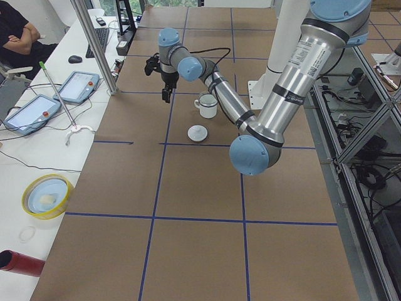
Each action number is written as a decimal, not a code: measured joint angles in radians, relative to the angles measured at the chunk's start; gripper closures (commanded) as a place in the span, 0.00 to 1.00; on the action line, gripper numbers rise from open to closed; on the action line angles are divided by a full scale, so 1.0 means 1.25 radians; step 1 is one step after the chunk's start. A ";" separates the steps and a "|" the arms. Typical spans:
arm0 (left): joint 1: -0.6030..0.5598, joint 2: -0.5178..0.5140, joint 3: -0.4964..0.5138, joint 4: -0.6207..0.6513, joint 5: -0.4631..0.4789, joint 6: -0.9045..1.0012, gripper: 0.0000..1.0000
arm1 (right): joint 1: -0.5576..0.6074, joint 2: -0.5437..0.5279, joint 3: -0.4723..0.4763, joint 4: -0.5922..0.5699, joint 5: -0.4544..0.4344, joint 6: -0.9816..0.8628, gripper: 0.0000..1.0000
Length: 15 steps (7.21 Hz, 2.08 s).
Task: Remove funnel from cup
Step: 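Move the left gripper over the glass funnel in the white mug, then lower the left gripper and close it on the glass funnel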
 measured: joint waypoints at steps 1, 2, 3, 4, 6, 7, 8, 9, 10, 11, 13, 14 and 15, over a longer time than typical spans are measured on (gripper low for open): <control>0.037 -0.012 -0.003 0.002 0.013 -0.058 0.00 | 0.000 0.000 0.000 0.000 0.000 0.000 0.00; 0.089 -0.022 -0.010 0.002 0.051 -0.141 0.00 | 0.000 0.000 0.000 0.000 0.000 0.000 0.00; 0.151 -0.028 -0.020 0.005 0.109 -0.227 0.00 | 0.000 0.000 0.000 0.000 0.000 0.000 0.00; 0.207 -0.033 -0.033 0.017 0.161 -0.294 0.00 | 0.000 0.000 0.000 0.000 0.000 0.000 0.00; 0.292 -0.072 -0.038 0.065 0.223 -0.379 0.00 | 0.000 0.000 0.000 0.000 0.000 0.000 0.00; 0.326 -0.098 -0.030 0.087 0.249 -0.399 0.00 | 0.000 0.000 0.000 0.000 0.000 0.000 0.00; 0.351 -0.119 -0.010 0.098 0.267 -0.412 0.00 | 0.000 0.000 0.000 0.000 0.000 0.000 0.00; 0.372 -0.134 0.019 0.101 0.290 -0.425 0.00 | 0.000 0.000 0.000 0.000 0.000 0.000 0.00; 0.389 -0.137 0.038 0.101 0.311 -0.432 0.08 | 0.000 0.000 0.000 0.000 0.000 0.000 0.00; 0.398 -0.136 0.048 0.101 0.322 -0.435 0.22 | 0.000 0.000 0.000 0.000 0.000 0.000 0.00; 0.402 -0.120 0.054 0.085 0.329 -0.436 0.40 | 0.000 0.000 0.000 0.000 0.000 0.000 0.00; 0.403 -0.112 0.058 0.074 0.329 -0.435 0.46 | 0.000 0.000 0.000 0.000 0.000 0.000 0.00; 0.403 -0.110 0.064 0.066 0.329 -0.434 0.56 | 0.000 0.000 0.000 0.000 0.000 0.000 0.00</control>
